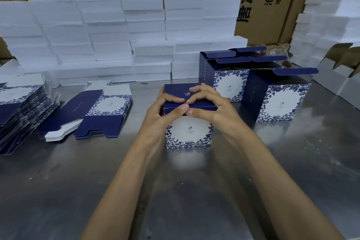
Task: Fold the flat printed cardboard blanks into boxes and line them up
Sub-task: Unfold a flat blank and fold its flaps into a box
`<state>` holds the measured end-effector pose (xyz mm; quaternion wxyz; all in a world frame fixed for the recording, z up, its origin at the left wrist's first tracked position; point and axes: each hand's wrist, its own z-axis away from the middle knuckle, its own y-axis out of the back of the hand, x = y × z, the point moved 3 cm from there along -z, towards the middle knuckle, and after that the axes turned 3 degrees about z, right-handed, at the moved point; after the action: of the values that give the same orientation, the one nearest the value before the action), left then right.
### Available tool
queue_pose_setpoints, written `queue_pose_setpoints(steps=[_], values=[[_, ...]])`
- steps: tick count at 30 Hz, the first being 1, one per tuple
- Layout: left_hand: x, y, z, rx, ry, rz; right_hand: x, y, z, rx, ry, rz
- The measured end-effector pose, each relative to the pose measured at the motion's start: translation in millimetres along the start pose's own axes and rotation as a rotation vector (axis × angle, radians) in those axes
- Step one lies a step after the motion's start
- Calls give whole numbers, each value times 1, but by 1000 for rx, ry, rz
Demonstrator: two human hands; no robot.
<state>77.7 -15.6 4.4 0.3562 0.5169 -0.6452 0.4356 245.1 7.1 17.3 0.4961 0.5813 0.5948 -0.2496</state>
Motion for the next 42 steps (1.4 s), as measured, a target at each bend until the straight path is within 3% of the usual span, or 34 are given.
queue_pose_setpoints(steps=[14, 19, 25, 29, 34, 37, 39, 42], values=[[3, 11, 3, -59, -15, -5, 1, 9, 2, -36, -32, -60], [4, 19, 4, -34, 24, 41, 4, 5, 7, 120, -54, -186], [4, 22, 3, -21, 41, 27, 5, 11, 10, 56, -115, -200], [7, 21, 4, 5, -43, -98, 6, 9, 18, 149, -110, -232], [8, 9, 6, 26, -62, -112, -7, 14, 20, 216, -57, 6], [1, -10, 9, -23, -71, -115, -19, 15, 33, 419, 135, 559], [-8, -25, 9, -5, -84, -123, -22, 8, 42, 477, 231, 799], [-25, -51, -3, 69, -85, -153, -14, 0, 47, 374, 97, 982]])
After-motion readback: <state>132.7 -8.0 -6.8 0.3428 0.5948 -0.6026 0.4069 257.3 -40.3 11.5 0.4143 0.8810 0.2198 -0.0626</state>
